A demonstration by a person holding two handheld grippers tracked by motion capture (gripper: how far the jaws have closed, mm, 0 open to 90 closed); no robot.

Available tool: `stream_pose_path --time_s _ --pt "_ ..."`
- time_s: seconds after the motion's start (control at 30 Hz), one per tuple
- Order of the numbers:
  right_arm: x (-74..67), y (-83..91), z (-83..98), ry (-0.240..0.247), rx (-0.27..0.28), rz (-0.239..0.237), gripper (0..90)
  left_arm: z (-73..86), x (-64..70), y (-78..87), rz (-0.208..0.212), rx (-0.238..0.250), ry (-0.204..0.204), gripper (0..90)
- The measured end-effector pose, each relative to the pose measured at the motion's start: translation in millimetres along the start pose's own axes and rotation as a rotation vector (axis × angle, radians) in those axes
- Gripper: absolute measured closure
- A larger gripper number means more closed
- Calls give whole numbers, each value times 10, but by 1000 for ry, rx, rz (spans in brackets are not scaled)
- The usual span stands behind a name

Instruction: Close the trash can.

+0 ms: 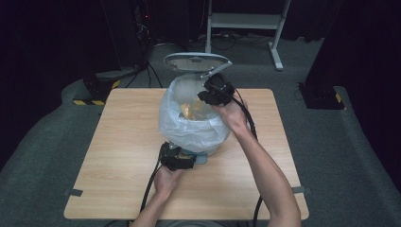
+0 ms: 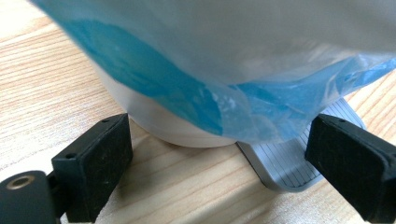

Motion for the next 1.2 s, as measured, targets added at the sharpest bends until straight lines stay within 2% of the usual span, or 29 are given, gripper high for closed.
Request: stream_pose_path --time_s 0.17,0.47,0.7,0.83,1.03,1.2 --pt "67 189 67 -41 81 -28 788 0 0 0 0 0 0 75" --pt "184 407 222 -102 153 -51 670 0 0 0 0 0 0 75" --pt "241 587 329 -127 213 -41 585 0 0 0 0 0 0 76" --pt "309 692 418 -150 257 -38 576 0 1 -1 0 1 1 76" --pt "417 773 538 -180 280 -25 567 0 0 0 0 0 0 76" --pt "541 813 684 -222 295 -9 537 0 0 -1 1 0 0 76"
Point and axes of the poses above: each handheld gripper's, and its own axes: y roughly backward along the jaws, z roughly out of its underside, x roughly to its right, the point moved 1 cm from there along -y, roughly forward along the jaws, and after that the axes turned 12 degrees about -y, right-handed, at the moved point
